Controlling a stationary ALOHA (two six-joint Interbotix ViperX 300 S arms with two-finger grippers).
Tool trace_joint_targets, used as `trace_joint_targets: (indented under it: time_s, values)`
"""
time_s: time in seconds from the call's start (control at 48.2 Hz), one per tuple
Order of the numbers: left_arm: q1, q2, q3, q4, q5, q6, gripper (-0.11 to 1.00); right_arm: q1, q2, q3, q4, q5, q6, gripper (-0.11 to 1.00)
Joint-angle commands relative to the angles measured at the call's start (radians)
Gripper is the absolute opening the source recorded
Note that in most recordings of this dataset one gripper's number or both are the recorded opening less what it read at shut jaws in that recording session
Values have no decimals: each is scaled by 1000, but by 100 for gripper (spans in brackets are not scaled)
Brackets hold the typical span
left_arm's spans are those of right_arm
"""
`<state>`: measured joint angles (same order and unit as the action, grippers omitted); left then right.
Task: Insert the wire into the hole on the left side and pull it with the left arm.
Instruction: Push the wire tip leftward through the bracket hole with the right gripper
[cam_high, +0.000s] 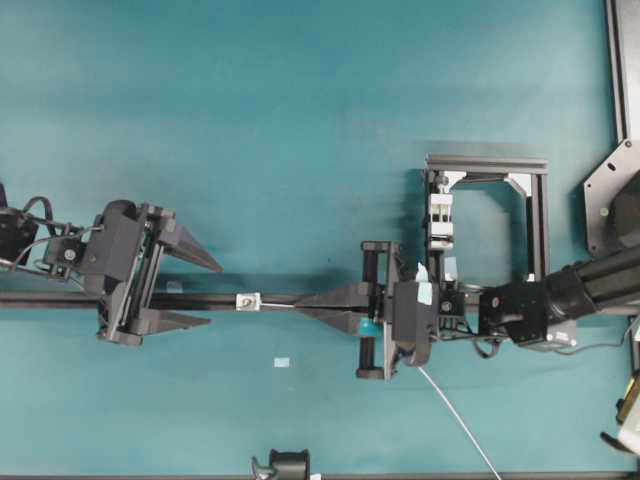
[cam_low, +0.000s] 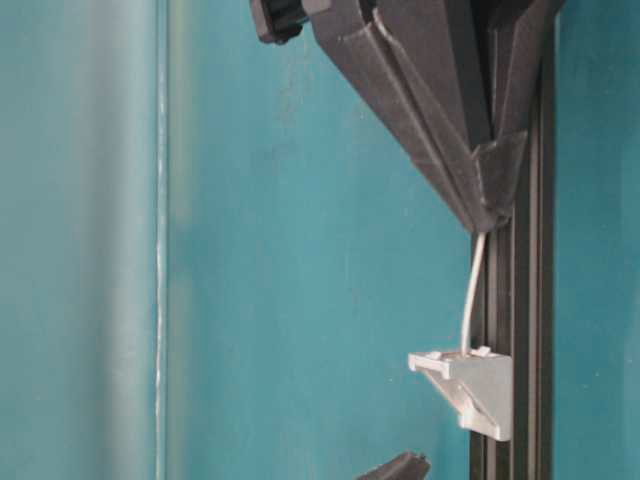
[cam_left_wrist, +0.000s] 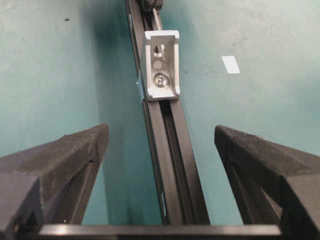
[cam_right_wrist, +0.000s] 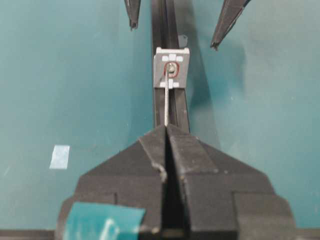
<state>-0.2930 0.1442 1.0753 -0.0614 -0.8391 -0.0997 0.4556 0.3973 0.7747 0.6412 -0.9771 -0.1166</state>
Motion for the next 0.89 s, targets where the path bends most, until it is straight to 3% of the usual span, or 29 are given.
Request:
trace_joint_targets:
  time_s: [0.0,0.872]
  values:
    - [3,-9,-12,2,-9,2,70,-14,-3,-12,3,6,0,2]
    - [3,-9,-12,3,-9,2,68,-54,18,-92,3,46,-49,2]
